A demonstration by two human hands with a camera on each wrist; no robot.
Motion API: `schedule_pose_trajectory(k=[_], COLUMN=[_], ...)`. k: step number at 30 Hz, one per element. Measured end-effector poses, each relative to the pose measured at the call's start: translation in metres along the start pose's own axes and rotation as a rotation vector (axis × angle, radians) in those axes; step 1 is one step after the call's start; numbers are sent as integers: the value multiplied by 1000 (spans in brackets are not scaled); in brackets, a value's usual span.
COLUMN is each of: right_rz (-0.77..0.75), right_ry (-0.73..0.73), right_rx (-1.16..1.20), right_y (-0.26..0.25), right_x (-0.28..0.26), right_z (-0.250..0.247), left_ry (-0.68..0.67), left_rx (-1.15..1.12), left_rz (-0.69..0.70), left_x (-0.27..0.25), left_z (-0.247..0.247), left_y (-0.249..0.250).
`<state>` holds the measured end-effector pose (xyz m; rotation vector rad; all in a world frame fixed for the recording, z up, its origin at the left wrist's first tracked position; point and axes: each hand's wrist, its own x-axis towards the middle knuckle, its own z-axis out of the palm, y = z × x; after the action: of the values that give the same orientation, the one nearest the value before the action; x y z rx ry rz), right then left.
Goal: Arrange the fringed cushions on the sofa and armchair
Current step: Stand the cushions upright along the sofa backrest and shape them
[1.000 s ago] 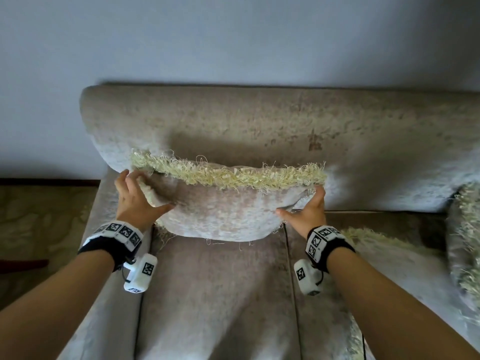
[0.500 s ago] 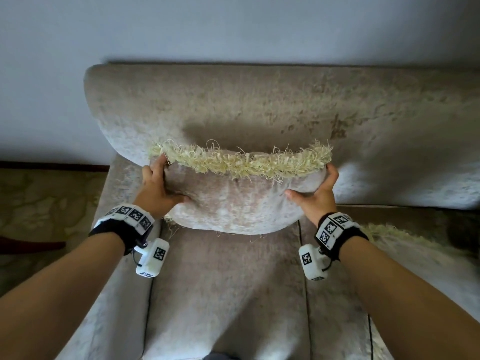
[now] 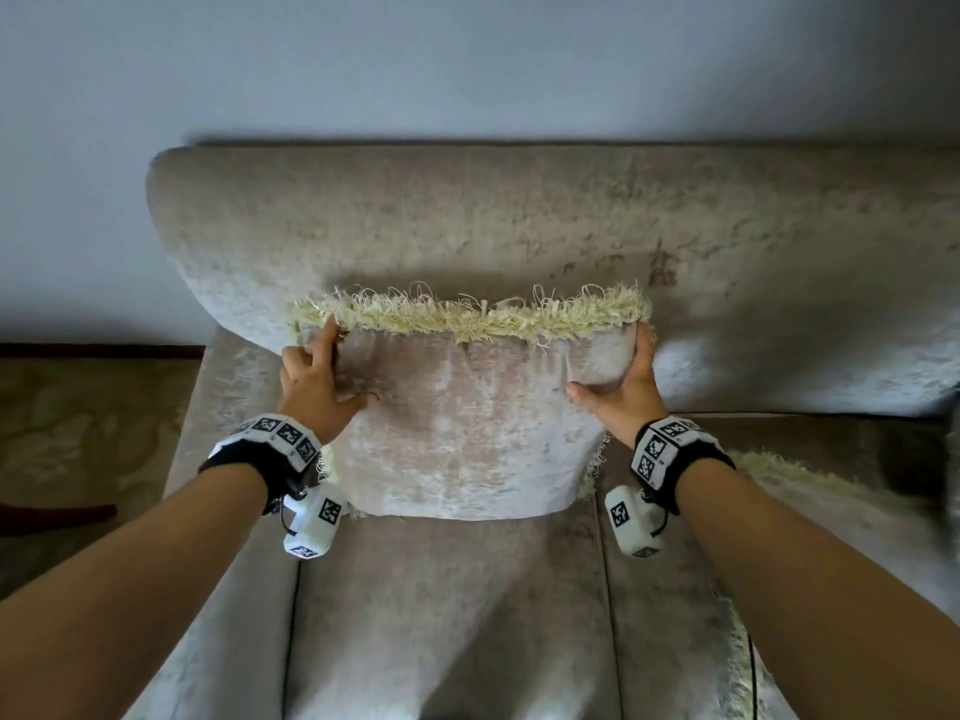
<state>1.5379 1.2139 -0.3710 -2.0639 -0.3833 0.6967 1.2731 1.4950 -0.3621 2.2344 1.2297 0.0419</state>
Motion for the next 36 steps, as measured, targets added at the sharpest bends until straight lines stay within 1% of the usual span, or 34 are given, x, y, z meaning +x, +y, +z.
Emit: schedule_pose_trajectory(k=[1, 4, 5, 7, 8, 11, 13, 16, 19, 23, 27, 29, 32, 36], right_rz=[8, 52, 45, 19, 12, 7, 39, 70, 110, 110, 131, 124, 144, 200], right_ry=[-4, -46, -56, -81, -96, -101, -73, -2, 41, 133, 234, 266, 277, 229], right_rx=[-44, -284, -340, -394, -410, -461, -461, -444, -416, -339, -311, -314, -281, -321], right_y=[2, 3, 4, 6, 5, 1, -4, -10, -13, 0, 38, 58, 94, 144], right_x=[4, 8, 6, 0, -4, -24, -44, -78, -115, -168, -220, -240, -273, -305], right_z=[1, 0, -2, -9, -15, -42, -67, -113, -171, -249, -328, -356, -401, -445], left_ry=[2, -32, -45, -34, -9, 51, 34, -60, -166, -275, -345, -397, -449, -482], left_rx=[28, 155, 187, 265, 312, 387, 373, 341, 299, 296, 188, 135, 118, 90], left_rz=[-8, -41, -55, -74, -65, 4, 67, 191, 320, 454, 537, 532, 525, 522], left_x=[5, 13, 13, 9, 5, -12, -26, -51, -81, -134, -196, -226, -273, -323], left_z=[2, 3, 2, -2, -5, -16, -22, -25, -12, 21, 74, 97, 140, 195], left_y=[1, 6, 9, 17, 22, 48, 75, 123, 177, 254, 325, 352, 387, 401])
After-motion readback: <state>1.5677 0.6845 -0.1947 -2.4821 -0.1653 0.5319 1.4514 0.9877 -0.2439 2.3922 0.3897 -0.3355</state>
